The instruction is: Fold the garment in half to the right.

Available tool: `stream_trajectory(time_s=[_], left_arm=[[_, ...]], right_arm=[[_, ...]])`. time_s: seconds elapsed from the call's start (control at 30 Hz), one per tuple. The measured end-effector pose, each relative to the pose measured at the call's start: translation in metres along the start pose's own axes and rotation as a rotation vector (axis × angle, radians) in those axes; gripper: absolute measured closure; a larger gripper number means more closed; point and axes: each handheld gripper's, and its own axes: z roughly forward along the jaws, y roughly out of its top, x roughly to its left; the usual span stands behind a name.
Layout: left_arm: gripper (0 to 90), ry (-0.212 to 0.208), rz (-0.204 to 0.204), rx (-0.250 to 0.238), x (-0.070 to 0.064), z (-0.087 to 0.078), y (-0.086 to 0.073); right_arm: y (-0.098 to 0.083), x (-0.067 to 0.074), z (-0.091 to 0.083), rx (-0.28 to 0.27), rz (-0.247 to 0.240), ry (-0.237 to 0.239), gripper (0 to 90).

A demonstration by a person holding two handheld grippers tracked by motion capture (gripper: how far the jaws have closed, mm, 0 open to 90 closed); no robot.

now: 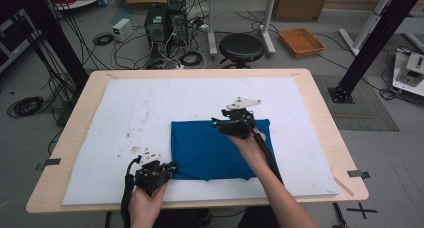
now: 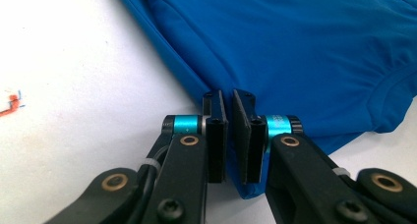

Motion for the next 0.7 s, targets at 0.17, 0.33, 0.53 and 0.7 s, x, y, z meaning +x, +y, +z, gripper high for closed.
stream_trajectory(time_s=[0.17, 0.33, 0.53, 0.7], left_arm=[[84.0, 0.007, 0.01, -0.004, -0.001, 0.0, 0.0], [83.9, 0.007, 0.01, -0.005, -0.002, 0.0, -0.001], [83.9, 0.003, 0.005, -0.006, -0.001, 0.0, -0.001], [83.9, -0.001, 0.006, -0.005, 0.0, 0.0, -0.001]], right_arm=[[0.02, 0.022, 0.044, 0.047, 0.011, 0.055, 55.5], [0.032, 0.045, 0.089, 0.125, -0.011, 0.063, 59.7], [0.039, 0.065, 0.128, 0.191, -0.056, 0.034, 65.7], [0.039, 0.074, 0.148, 0.216, -0.079, 0.019, 69.3]])
